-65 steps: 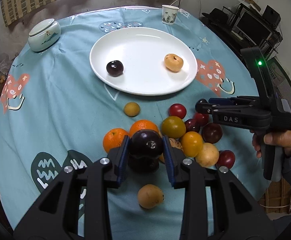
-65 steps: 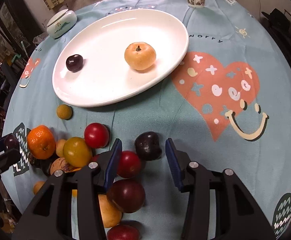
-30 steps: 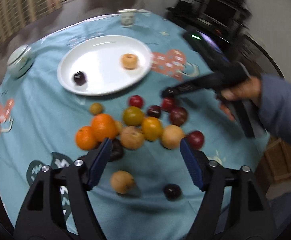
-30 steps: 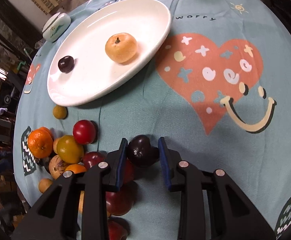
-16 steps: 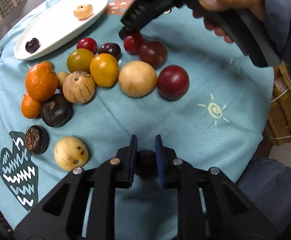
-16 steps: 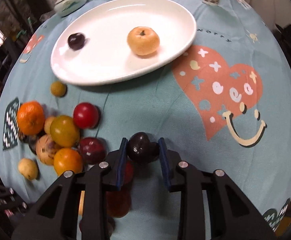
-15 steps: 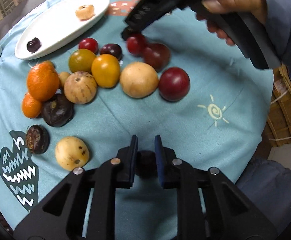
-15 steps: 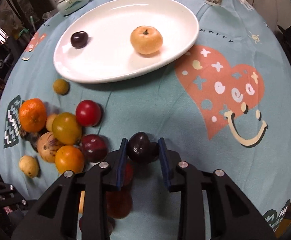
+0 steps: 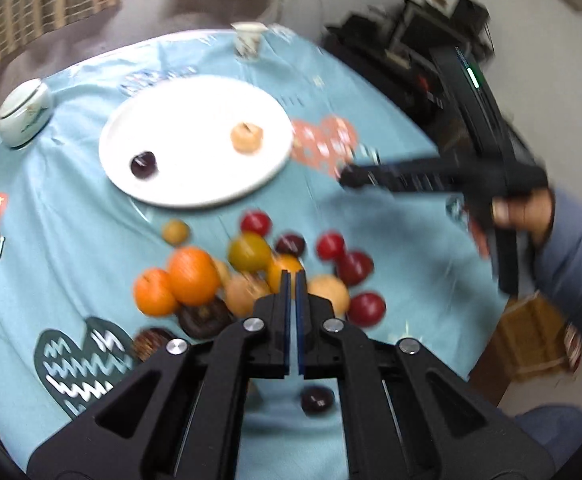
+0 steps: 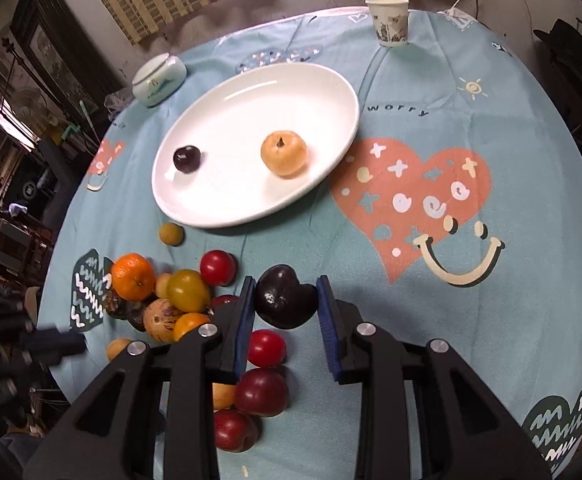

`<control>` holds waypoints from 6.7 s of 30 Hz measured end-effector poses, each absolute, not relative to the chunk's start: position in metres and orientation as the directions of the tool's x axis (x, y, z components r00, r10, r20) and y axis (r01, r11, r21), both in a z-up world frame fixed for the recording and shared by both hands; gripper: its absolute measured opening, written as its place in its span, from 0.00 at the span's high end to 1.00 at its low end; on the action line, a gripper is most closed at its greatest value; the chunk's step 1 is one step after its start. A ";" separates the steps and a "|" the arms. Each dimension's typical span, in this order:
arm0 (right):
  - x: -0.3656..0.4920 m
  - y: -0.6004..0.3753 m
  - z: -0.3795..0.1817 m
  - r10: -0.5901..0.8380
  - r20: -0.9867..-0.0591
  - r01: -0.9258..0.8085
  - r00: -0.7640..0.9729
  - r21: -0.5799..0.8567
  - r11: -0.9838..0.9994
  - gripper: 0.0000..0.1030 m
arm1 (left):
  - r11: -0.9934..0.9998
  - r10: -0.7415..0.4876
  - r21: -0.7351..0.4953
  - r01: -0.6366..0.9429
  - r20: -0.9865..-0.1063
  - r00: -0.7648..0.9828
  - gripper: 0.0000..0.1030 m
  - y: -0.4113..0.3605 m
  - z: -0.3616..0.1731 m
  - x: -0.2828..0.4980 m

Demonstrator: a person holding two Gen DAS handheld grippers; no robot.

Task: Organize fruits
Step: 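Carry the held dark plums toward the white plate with both grippers, then release the dark plums onto the white plate with both grippers, then grasp the yellow pear with the left gripper while the right gripper grasps a red apple, then place the yellow pear and red apple on the white plate with both grippers, then grasp the mangosteen with the left gripper while the right gripper grasps a red plum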

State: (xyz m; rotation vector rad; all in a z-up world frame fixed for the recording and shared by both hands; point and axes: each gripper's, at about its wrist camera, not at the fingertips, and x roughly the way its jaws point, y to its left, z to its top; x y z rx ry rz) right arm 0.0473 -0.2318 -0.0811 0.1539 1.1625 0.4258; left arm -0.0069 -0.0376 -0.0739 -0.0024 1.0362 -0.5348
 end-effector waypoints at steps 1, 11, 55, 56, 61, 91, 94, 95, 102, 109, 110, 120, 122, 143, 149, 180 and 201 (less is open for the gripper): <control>0.048 -0.232 -0.080 0.412 -0.850 -0.246 0.328 0.344 0.906 0.70 | 0.880 -0.420 -0.256 0.401 -0.812 0.404 0.98 -0.033 -0.071 0.000; 0.021 -0.222 -0.098 0.429 -0.861 -0.277 0.271 0.357 0.892 0.70 | 0.717 -0.403 -0.165 0.677 -0.891 0.210 0.38 -0.071 -0.126 -0.067; 0.216 -0.157 -0.110 0.363 -0.884 -0.272 0.294 0.287 0.918 0.69 | 0.973 -0.174 -0.085 0.215 -0.883 0.437 0.45 -0.048 -0.132 0.190; 0.217 -0.158 -0.111 0.360 -0.886 -0.265 0.293 0.287 0.921 0.69 | 0.975 -0.160 -0.071 0.210 -0.881 0.446 0.45 -0.047 -0.130 0.189; 0.209 -0.170 -0.099 0.416 -0.857 -0.240 0.304 0.354 0.904 0.69 | 0.975 -0.173 -0.085 0.204 -0.868 0.466 0.45 -0.041 -0.115 0.179; -0.074 -0.193 -0.113 0.249 -0.915 -0.344 0.319 0.133 0.929 0.45 | 0.925 -0.203 -0.061 0.376 -0.914 0.351 0.42 -0.025 -0.144 -0.055; -0.075 -0.185 -0.119 0.254 -0.913 -0.356 0.319 0.133 0.925 0.45 | 0.929 -0.193 -0.061 0.366 -0.922 0.337 0.42 -0.023 -0.154 -0.057; -0.073 -0.183 -0.121 0.264 -0.914 -0.354 0.309 0.147 0.924 0.45 | 0.929 -0.193 -0.063 0.364 -0.923 0.334 0.42 -0.022 -0.156 -0.058; -0.064 -0.167 -0.137 0.313 -0.919 -0.382 0.238 0.208 0.901 0.62 | 0.942 -0.196 -0.088 0.325 -0.929 0.315 0.42 -0.018 -0.166 -0.053; -0.066 -0.182 -0.130 0.357 -0.911 -0.338 0.208 0.275 0.900 0.62 | 0.947 -0.205 -0.121 0.298 -0.940 0.272 0.62 -0.023 -0.180 -0.041; -0.067 -0.186 -0.128 0.363 -0.907 -0.329 0.212 0.283 0.901 0.62 | 0.948 -0.210 -0.127 0.290 -0.938 0.275 0.62 -0.022 -0.180 -0.039; -0.067 -0.190 -0.103 0.409 -0.881 -0.347 0.237 0.316 0.883 0.62 | 0.941 -0.224 -0.091 0.326 -0.890 0.398 0.63 -0.036 -0.127 -0.036; -0.065 -0.187 -0.097 0.418 -0.876 -0.359 0.241 0.320 0.877 0.62 | 0.938 -0.226 -0.076 0.339 -0.875 0.428 0.62 -0.041 -0.113 -0.033; -0.065 -0.154 -0.093 0.482 -0.856 -0.417 0.187 0.375 0.828 0.62 | 0.943 -0.206 -0.062 0.326 -0.879 0.430 0.62 -0.048 -0.098 -0.016; -0.069 -0.149 -0.095 0.486 -0.856 -0.422 0.177 0.380 0.823 0.62 | 0.954 -0.196 -0.071 0.290 -0.884 0.425 0.62 -0.036 -0.103 -0.020; 0.105 -0.158 -0.066 0.399 -0.809 -0.363 0.431 0.249 0.898 0.62 | 0.972 -0.199 -0.115 0.205 -0.866 0.458 0.62 -0.047 -0.097 0.151; 0.160 -0.175 -0.051 0.351 -0.797 -0.337 0.491 0.198 0.920 0.34 | 0.976 -0.159 -0.057 0.211 -0.850 0.503 0.47 -0.031 -0.093 0.151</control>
